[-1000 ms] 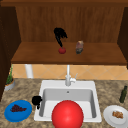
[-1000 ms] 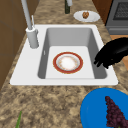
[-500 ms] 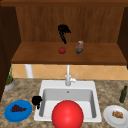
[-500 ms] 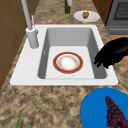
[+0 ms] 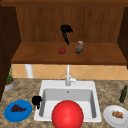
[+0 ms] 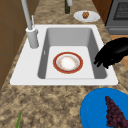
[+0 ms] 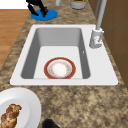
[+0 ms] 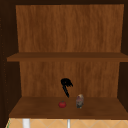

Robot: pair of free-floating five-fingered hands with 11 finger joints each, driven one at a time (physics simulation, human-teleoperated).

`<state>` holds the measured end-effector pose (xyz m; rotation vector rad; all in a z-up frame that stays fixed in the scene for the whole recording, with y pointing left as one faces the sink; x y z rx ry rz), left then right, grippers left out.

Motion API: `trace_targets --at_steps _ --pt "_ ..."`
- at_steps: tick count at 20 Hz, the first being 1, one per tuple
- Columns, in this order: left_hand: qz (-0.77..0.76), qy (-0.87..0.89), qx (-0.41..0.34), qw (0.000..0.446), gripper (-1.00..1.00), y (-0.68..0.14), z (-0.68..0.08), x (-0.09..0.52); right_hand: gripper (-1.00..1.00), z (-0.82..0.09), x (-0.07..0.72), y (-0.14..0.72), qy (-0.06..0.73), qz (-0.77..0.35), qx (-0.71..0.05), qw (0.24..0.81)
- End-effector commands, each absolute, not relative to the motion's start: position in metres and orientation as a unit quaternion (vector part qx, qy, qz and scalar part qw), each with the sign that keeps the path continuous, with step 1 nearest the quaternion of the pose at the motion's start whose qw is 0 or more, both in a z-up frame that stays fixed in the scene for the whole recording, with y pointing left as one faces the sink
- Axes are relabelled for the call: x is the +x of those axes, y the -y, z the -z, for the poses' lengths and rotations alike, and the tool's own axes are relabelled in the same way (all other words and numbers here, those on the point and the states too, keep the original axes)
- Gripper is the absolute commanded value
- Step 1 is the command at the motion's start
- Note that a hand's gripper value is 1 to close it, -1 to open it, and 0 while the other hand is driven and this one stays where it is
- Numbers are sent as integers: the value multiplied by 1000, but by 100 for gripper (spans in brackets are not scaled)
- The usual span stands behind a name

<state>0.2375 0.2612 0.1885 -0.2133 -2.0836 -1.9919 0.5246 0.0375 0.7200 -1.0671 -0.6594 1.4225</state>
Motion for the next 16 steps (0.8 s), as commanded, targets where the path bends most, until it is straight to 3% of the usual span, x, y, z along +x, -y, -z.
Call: trace_targets --at_steps 1,6,16 --pt "684 715 -73 125 0 -261 -189 237 -100 -727 517 -41 309 -627 -437 565" --pt "684 715 -73 125 0 -261 -189 237 -100 -736 503 -41 304 -595 -458 587" --pt "684 715 -73 125 0 -261 -189 237 -100 -733 444 -36 345 -591 -471 557"
